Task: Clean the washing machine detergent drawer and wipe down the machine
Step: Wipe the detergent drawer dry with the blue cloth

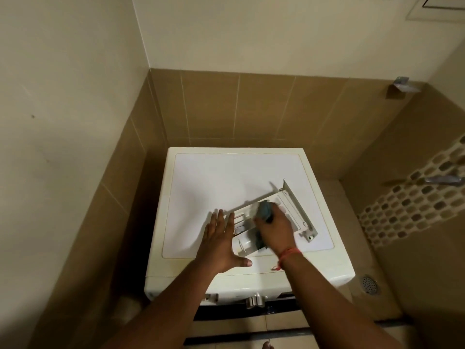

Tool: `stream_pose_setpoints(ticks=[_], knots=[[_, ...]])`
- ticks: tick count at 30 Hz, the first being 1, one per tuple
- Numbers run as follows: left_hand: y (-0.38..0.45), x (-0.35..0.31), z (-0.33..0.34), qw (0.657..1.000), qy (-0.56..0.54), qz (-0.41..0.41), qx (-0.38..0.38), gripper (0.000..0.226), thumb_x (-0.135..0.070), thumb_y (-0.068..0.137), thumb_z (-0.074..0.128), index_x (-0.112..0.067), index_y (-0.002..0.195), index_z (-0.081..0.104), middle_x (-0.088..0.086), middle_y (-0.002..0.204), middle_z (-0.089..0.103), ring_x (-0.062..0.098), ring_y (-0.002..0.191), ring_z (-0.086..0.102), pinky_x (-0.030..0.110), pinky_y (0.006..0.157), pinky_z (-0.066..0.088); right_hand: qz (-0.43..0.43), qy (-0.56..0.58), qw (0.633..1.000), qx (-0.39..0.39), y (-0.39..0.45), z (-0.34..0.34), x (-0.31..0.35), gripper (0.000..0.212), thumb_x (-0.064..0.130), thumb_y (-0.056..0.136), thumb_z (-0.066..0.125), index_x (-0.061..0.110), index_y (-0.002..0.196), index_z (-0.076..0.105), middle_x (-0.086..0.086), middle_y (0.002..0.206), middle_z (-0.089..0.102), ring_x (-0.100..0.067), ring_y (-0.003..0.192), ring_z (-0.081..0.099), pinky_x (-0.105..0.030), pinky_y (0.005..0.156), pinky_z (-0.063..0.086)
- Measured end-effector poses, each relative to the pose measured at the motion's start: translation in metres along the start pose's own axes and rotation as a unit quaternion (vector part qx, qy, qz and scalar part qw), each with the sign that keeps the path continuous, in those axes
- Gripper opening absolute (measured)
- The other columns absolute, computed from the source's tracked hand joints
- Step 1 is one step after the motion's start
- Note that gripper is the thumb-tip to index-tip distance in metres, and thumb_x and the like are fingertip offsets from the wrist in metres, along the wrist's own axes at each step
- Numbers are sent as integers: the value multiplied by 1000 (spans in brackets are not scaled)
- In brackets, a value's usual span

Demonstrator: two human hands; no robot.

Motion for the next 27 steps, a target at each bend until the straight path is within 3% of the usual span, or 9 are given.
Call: stream_pose_setpoints(ticks=[3, 5, 8, 11, 15, 18, 21, 24, 27], knots=[[2, 3, 1, 1000, -19, -1, -19, 139, -73, 59, 74, -19, 156, -9, 7, 163, -13, 24, 149, -19, 44, 122, -2, -234, -293, 924, 81, -17, 62, 20, 44, 7, 74, 61, 16, 117, 66, -7, 102, 68, -27, 90, 63, -34, 79, 52], [1, 7, -1, 998, -46, -11, -33, 138, -69, 58, 77, -16, 156, -4, 5, 164, -7, 22, 150, -11, 41, 123, 0, -282, -357, 884, 109, -21, 78, 10, 52, 7, 75, 65, 10, 127, 61, -12, 109, 66, -32, 96, 60, -37, 83, 52], [-2, 13, -2, 996, -79, -18, -41, 143, -73, 56, 77, -19, 155, -11, 0, 164, -11, 19, 150, -11, 39, 123, 1, -302, -376, 861, 159, -18, 65, 3, 38, 12, 90, 55, 16, 127, 61, -9, 114, 57, -25, 101, 53, -37, 87, 49], [-3, 12, 1, 998, -56, -18, -28, 143, -74, 55, 75, -26, 153, -17, -5, 163, -13, 16, 149, -15, 45, 122, 3, -276, -409, 862, 120, 1, 20, -8, 30, 23, 95, 52, 21, 124, 62, -4, 112, 52, -18, 97, 52, -33, 88, 50], [-2, 12, 3, 998, -51, -28, -24, 142, -77, 53, 72, -30, 152, -18, -8, 163, -15, 15, 149, -17, 50, 122, 2, -225, -442, 868, 18, 16, -8, -14, 30, 5, 84, 63, 14, 112, 69, -9, 109, 61, -30, 105, 53, -36, 86, 52], [-1, 12, 3, 997, -58, -17, -38, 139, -75, 56, 71, -31, 153, -17, -8, 163, -11, 17, 150, -13, 49, 122, 3, -217, -317, 920, 74, -8, 44, -4, 25, 7, 86, 58, 10, 108, 70, -12, 106, 62, -28, 104, 51, -37, 89, 47], [-2, 14, 2, 996, -61, -3, -61, 129, -56, 67, 75, -31, 149, -21, -4, 164, -7, 17, 150, -10, 44, 123, 1, -254, -268, 915, 163, -34, 95, 1, 29, 8, 80, 59, 12, 106, 72, -7, 109, 64, -12, 105, 47, -30, 93, 45], [-3, 16, 1, 994, -86, -13, -61, 135, -67, 60, 76, -26, 155, -11, -4, 164, -4, 17, 151, -7, 47, 123, 6, -275, -280, 904, 169, -23, 85, -7, 26, 23, 83, 57, 24, 105, 70, 0, 111, 59, 1, 103, 45, -27, 94, 41], [-4, 13, 1, 997, -66, -22, -43, 140, -77, 55, 72, -26, 154, -13, -6, 164, -8, 16, 150, -10, 48, 122, 3, -297, -363, 872, 140, -4, 48, -11, 33, 17, 88, 57, 18, 120, 65, -7, 118, 59, -21, 112, 49, -32, 94, 46]])
Point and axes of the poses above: each hand's wrist, its own y-axis towards the middle knuckle, its own z-axis out of the palm, x = y × z, the point moved 8 cm from there along y, towards the middle knuckle
